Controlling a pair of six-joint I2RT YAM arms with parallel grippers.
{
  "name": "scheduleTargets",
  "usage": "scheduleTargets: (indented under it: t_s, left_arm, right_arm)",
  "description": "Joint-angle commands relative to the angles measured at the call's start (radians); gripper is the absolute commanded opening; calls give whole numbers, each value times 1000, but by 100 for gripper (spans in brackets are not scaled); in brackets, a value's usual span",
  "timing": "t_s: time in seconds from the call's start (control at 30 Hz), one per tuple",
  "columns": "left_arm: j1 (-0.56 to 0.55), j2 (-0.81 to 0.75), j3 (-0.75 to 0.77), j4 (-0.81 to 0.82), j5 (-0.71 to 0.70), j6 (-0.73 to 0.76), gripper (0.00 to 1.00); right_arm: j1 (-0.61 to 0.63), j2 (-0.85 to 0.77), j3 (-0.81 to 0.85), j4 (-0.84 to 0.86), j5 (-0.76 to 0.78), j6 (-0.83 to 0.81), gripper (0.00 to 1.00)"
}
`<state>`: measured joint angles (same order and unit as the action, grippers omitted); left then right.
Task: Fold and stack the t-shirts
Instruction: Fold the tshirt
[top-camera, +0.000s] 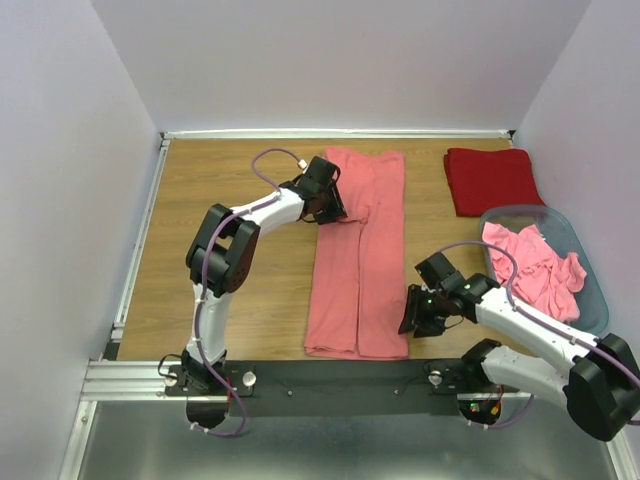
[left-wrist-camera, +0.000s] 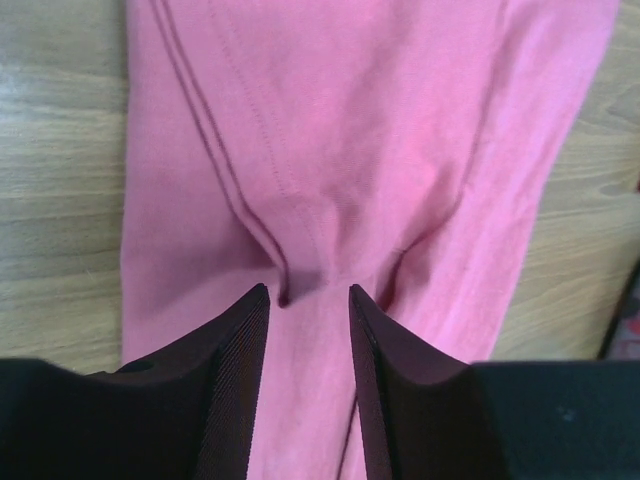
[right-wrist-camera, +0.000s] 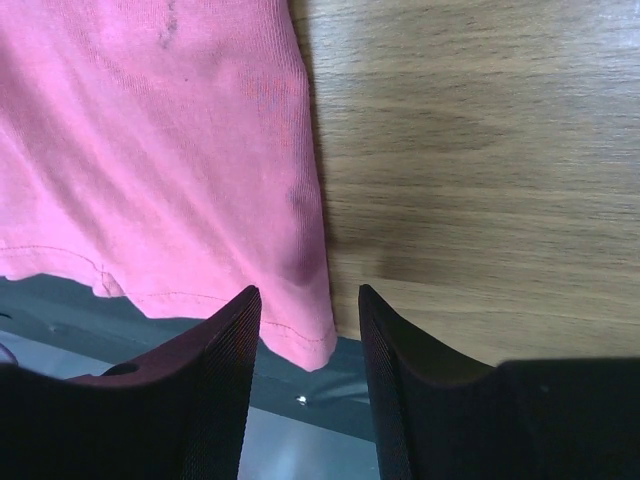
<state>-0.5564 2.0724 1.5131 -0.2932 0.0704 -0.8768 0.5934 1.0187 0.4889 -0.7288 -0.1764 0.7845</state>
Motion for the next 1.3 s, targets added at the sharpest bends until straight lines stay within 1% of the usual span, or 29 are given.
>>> scheduleTargets:
  t_s: [0.0, 0.13, 0.4, 0.6, 0.7, 0.73, 0.8, 0.83, 0.9, 0.93, 1.0, 1.13, 1.27]
  left_arm:
    - [1, 23, -7, -27, -35, -16, 48]
    - [1, 20, -21, 0, -40, -18, 49]
    - [1, 49, 22, 11, -40, -17, 47]
    - [1, 69, 41, 17, -41, -17, 43]
    - [1, 69, 44, 20, -41, -22, 38]
    - [1, 69, 42, 22, -40, -22, 33]
    - [1, 68, 42, 13, -44, -22, 26]
    - [3, 66, 42, 9, -52, -21, 19]
    - [1, 60, 47, -10, -63, -10, 10]
    - [1, 58, 55, -29, -110, -8, 3]
    - [3, 61, 74, -61, -135, 10, 0]
    - [3, 69, 93, -84, -185, 45, 0]
    - [3, 84, 111, -98, -196, 73, 1]
  right_arm:
    - [-7, -17, 1, 12, -25, 15, 52]
    - [-7, -26, -9, 12, -23, 19, 52]
    - [-6, -25, -13, 12, -23, 21, 52]
    - [-7, -19, -16, 12, -26, 19, 52]
    - [-7, -16, -16, 12, -26, 19, 52]
    - [-7, -16, -15, 12, -26, 18, 52]
    - [-7, -16, -15, 12, -25, 18, 51]
    - [-7, -14, -15, 12, -25, 18, 51]
    - [-7, -12, -15, 12, -23, 18, 51]
    - [-7, -12, -13, 12, -21, 18, 51]
    - [-7, -12, -13, 12, -20, 18, 51]
    - [-7, -9, -15, 12, -15, 18, 51]
    - [-6, -9, -13, 12, -20, 18, 51]
